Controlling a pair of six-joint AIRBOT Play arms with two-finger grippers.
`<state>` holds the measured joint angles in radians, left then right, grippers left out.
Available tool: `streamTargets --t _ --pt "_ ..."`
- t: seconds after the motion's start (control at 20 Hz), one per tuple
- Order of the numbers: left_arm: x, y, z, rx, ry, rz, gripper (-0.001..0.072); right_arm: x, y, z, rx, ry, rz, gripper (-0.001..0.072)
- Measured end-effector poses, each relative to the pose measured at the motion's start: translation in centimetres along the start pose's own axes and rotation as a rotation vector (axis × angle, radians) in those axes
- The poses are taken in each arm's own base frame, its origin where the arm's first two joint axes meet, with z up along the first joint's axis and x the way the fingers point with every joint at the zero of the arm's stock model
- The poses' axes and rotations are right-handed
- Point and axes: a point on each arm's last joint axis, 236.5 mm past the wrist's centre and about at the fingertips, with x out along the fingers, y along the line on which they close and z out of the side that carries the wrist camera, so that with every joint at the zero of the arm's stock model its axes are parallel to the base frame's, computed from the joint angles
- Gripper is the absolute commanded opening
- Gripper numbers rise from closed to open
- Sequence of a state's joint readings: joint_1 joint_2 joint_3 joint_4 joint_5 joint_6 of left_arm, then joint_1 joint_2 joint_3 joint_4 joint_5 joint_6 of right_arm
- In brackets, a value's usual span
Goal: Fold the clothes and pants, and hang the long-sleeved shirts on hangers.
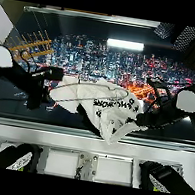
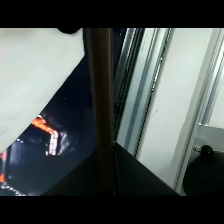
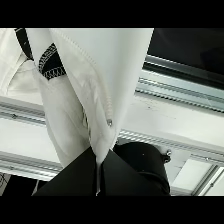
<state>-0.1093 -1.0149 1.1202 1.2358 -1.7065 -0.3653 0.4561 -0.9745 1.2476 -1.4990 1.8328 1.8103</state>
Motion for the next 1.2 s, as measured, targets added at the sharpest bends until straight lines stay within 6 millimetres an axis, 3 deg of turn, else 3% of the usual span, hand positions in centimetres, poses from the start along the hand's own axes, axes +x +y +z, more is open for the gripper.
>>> streamTargets --t 0.25,0.45,1.0,1.2 --pt "3.4 -2.0 -1.6 0.036 -0.007 -0.012 0.0010 0.0 0.0 0.0 0.000 0.000 0.000 0.0014" --pt "5.4 -2.5 -2.1 0.023 -0.009 -0.059 0.0009 0.0 0.0 0.0 0.000 0.000 0.000 0.0014" --pt "9.7 -4.1 0.7 0.110 -0.026 -0.223 0.0009 0.0 0.0 0.0 0.000 0.000 0.000 0.0014" --pt "10.4 -3.8 1.9 0.102 -0.054 -0.218 0.0009 0.0 0.0 0.0 0.000 0.000 0.000 0.0014"
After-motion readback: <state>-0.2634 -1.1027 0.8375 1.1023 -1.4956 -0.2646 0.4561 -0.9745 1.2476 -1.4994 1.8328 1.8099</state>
